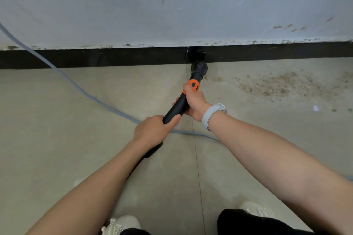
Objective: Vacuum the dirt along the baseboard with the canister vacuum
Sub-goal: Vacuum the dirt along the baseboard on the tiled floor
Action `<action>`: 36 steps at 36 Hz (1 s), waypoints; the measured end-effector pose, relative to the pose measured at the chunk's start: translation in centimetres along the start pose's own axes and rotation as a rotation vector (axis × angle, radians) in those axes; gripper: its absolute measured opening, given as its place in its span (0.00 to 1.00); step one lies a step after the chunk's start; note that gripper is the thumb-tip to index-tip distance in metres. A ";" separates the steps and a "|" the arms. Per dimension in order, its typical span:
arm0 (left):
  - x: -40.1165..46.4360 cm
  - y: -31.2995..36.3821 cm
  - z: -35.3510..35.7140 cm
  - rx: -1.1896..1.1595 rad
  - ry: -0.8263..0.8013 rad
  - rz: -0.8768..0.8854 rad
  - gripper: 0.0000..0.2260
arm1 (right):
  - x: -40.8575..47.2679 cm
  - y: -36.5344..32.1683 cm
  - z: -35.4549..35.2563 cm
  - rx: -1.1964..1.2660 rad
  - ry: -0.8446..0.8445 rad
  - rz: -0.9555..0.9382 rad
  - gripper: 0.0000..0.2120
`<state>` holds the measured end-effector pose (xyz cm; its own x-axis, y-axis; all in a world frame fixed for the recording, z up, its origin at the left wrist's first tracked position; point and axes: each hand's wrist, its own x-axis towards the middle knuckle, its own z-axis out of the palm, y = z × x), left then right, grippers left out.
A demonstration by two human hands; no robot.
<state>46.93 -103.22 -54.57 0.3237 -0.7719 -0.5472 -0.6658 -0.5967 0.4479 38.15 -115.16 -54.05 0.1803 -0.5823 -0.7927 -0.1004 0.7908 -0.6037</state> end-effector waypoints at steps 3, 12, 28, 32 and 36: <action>-0.1 0.6 0.3 0.010 -0.021 0.021 0.28 | -0.1 -0.1 -0.6 0.041 0.035 0.008 0.10; -3.1 -3.3 -0.2 -0.164 -0.100 -0.033 0.25 | -1.6 3.3 1.4 -0.037 -0.064 0.033 0.09; -10.3 -15.5 -2.3 -0.635 -0.056 -0.287 0.25 | -5.5 9.6 15.6 -0.450 -0.538 0.084 0.08; -11.7 -17.2 -2.4 -0.661 0.012 -0.336 0.25 | -6.5 11.0 18.1 -0.532 -0.559 0.081 0.10; -12.7 -18.5 -2.3 -0.691 0.035 -0.369 0.24 | -7.2 12.3 19.3 -0.557 -0.556 0.100 0.10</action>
<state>56.65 -82.89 -54.27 0.4713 -0.4971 -0.7285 0.0544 -0.8081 0.5866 54.52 -97.61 -54.15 0.5917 -0.2178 -0.7762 -0.5906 0.5383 -0.6012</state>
